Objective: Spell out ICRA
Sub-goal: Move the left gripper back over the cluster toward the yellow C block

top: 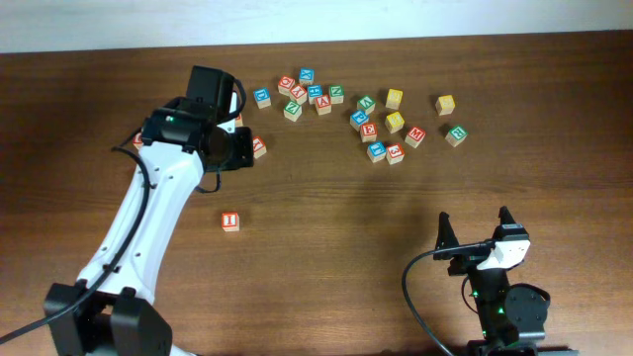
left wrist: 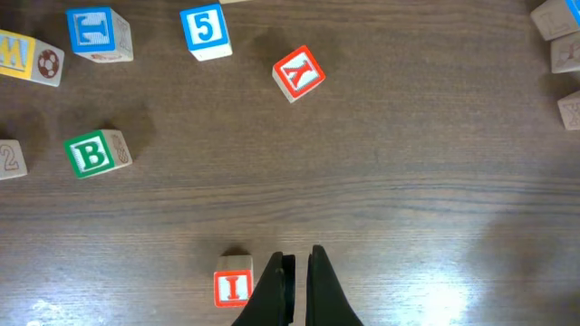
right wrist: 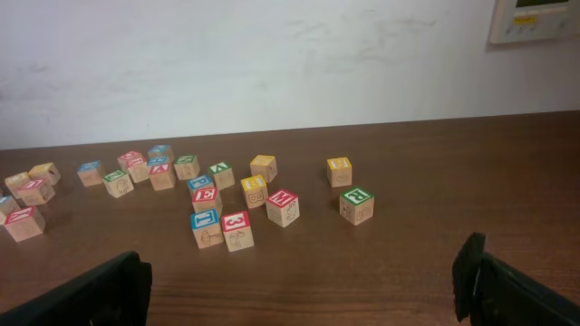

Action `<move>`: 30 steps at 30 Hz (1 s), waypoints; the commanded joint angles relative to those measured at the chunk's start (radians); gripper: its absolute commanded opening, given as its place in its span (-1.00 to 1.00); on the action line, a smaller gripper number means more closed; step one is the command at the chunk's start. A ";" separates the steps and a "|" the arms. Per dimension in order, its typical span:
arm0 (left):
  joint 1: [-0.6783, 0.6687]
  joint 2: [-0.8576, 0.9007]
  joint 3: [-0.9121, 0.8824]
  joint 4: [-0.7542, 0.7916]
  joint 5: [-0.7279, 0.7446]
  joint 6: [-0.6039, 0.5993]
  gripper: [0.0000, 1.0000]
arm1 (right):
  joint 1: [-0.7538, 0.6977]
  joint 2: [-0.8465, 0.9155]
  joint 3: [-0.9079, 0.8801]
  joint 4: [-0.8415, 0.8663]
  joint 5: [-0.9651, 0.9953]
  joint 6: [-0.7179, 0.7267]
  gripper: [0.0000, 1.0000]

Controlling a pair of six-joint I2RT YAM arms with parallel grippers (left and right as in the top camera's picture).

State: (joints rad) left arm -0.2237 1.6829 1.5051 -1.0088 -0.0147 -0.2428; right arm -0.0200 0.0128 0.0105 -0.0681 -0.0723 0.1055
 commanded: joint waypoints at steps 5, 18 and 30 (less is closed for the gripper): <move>0.003 -0.006 -0.048 0.043 -0.006 0.002 -1.00 | -0.006 -0.005 -0.005 -0.006 0.002 0.003 0.97; 0.003 -0.003 -0.052 0.051 0.019 0.001 -1.00 | -0.006 -0.005 -0.005 -0.006 0.002 0.003 0.96; -0.003 0.002 -0.052 0.062 0.009 0.001 -0.97 | -0.006 -0.005 -0.005 -0.006 0.002 0.003 0.97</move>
State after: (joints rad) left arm -0.2241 1.6829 1.4639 -0.9531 -0.0101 -0.2428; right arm -0.0200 0.0128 0.0105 -0.0681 -0.0723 0.1055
